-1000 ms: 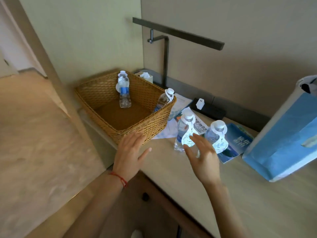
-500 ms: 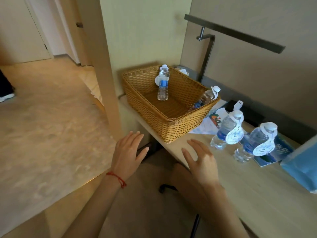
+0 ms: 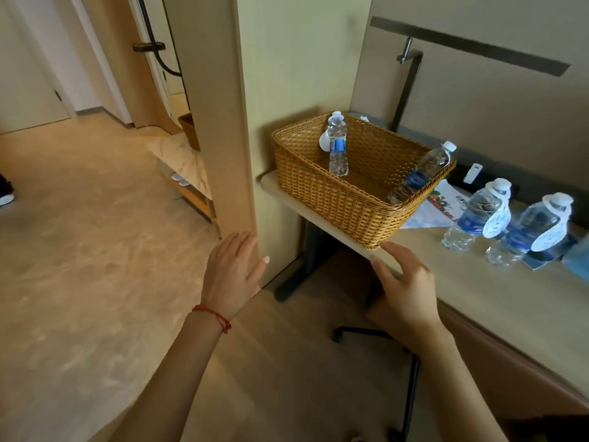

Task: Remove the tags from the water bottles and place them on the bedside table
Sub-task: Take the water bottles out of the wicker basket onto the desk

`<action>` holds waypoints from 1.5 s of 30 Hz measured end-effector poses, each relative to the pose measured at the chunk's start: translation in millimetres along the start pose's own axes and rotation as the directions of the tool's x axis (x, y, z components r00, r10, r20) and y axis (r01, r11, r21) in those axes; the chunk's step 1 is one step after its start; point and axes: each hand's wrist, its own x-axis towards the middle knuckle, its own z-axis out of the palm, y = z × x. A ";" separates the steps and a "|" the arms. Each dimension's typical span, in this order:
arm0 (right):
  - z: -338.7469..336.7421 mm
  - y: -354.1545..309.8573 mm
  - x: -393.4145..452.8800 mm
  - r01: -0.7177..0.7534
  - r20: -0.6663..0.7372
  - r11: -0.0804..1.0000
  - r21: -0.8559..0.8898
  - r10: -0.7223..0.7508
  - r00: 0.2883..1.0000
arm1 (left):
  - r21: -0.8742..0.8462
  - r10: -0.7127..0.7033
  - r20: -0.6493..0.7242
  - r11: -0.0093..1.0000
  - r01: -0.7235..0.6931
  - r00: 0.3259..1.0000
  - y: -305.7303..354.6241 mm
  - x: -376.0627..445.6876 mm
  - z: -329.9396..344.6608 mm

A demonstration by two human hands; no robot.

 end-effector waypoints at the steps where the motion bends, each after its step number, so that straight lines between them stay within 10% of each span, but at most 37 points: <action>1: -0.1 -0.6 2.1 -0.011 -0.010 1.000 -0.015 0.011 1.000 | -0.008 0.011 0.004 1.000 -0.011 1.000 -2.6 3.9 -1.0; 35: 25.9 133.0 278.4 -0.262 -0.205 0.960 0.094 0.277 0.939 | -0.327 0.209 0.009 0.925 -0.195 0.978 48.4 375.4 123.0; 45: 52.7 147.8 353.4 -0.405 -0.212 0.897 0.180 0.437 0.874 | -0.587 0.075 0.222 0.806 0.072 0.972 26.8 504.8 174.5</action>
